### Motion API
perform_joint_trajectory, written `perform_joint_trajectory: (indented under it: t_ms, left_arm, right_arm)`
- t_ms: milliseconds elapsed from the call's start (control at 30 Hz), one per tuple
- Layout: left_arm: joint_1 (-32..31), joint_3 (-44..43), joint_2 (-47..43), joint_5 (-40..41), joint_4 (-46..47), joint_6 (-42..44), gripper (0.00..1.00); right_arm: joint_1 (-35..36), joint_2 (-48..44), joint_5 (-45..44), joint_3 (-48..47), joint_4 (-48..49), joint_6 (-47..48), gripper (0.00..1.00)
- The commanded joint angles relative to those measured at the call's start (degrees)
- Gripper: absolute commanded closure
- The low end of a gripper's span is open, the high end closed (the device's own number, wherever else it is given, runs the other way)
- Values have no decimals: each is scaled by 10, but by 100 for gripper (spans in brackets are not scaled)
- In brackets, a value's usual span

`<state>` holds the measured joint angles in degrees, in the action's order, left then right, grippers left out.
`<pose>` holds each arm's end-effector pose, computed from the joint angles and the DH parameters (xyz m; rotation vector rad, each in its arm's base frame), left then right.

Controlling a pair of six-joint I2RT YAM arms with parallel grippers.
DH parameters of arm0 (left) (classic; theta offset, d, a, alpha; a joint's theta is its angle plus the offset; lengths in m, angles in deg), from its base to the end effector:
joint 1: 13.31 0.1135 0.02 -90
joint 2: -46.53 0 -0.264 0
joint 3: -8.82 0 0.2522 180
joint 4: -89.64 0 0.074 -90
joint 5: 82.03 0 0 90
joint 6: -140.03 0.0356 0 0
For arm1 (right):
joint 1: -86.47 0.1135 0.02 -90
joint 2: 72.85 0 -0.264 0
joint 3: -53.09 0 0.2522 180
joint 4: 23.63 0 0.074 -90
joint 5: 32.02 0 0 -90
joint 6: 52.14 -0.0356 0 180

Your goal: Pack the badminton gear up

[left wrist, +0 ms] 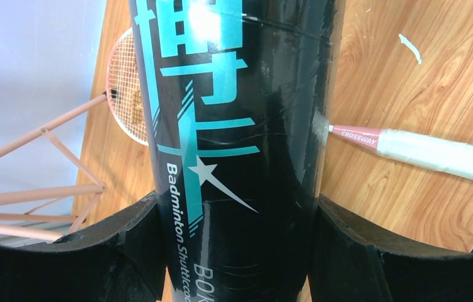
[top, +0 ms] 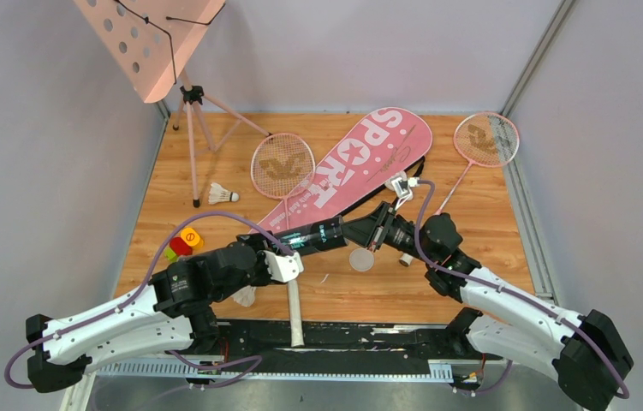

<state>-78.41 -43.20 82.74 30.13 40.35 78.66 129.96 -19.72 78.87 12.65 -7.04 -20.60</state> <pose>0.0706 -0.1203 0.2792 1.3785 1.5938 0.0373 0.1470 0.1569 0.2766 -0.1134 1.7634 1.6430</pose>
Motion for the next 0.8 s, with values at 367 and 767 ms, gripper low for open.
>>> perform_joint_trajectory:
  t_ms: [367, 767]
  left_arm:
    - [1, -11, 4, 2, 43, -9, 57]
    - [1, -23, 8, 130, 35, -19, 57]
  right_arm:
    - [10, -71, -69, -64, -150, 69, 74]
    - [10, -124, -100, -70, -227, 101, 59]
